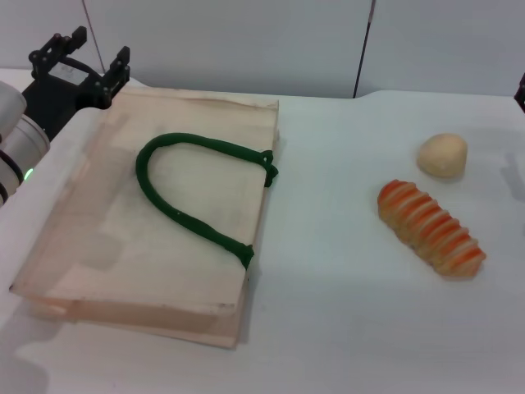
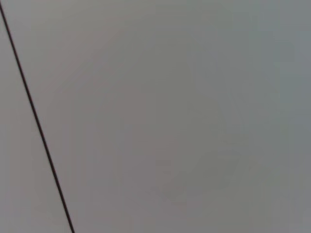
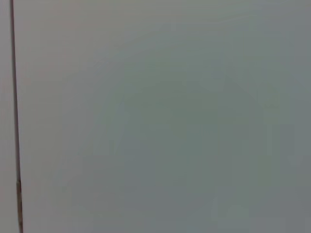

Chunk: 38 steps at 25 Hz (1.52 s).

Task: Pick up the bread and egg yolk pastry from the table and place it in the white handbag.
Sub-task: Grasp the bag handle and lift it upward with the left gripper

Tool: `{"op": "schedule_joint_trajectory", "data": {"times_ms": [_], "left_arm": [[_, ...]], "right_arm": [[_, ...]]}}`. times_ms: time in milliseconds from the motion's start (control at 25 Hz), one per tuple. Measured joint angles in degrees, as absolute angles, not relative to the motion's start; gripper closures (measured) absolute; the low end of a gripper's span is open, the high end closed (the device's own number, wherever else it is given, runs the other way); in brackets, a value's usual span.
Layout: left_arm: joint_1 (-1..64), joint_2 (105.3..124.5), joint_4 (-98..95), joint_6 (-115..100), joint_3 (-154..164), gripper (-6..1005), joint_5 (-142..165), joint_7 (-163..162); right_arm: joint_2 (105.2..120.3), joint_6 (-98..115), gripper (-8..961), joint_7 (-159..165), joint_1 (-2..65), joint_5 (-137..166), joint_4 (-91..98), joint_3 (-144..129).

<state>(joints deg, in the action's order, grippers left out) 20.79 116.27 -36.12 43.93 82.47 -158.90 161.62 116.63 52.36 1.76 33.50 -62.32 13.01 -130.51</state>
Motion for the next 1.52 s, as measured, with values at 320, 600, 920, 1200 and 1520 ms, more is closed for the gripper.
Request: {"op": "schedule_joint_trajectory", "data": {"times_ms": [320, 600, 920, 1200, 1520], "left_arm": [[20.9, 116.5, -35.9, 43.9, 81.6, 357, -158.8, 162.7], [21.0, 116.54, -35.7, 43.7, 81.6, 488, -158.6, 162.8], [21.0, 116.6, -35.7, 43.6, 81.6, 507, -158.9, 162.8], [21.2, 116.63, -35.6, 43.5, 81.6, 429, -159.0, 162.4], [19.1, 116.38, -42.5, 37.6, 86.4, 244, -158.5, 154.2]], "right_arm": [[116.56, 51.8, 118, 1.8, 33.7, -62.3, 13.0, -130.3], [116.54, 51.6, 118, 1.8, 33.8, -62.3, 13.0, -130.3], [116.46, 50.3, 118, 1.8, 34.0, -62.3, 12.9, -130.2], [116.45, 50.3, 118, 1.8, 34.1, -62.3, 12.9, -130.2], [116.33, 49.0, 118, 1.8, 33.9, -62.3, 12.3, -130.3]]}}
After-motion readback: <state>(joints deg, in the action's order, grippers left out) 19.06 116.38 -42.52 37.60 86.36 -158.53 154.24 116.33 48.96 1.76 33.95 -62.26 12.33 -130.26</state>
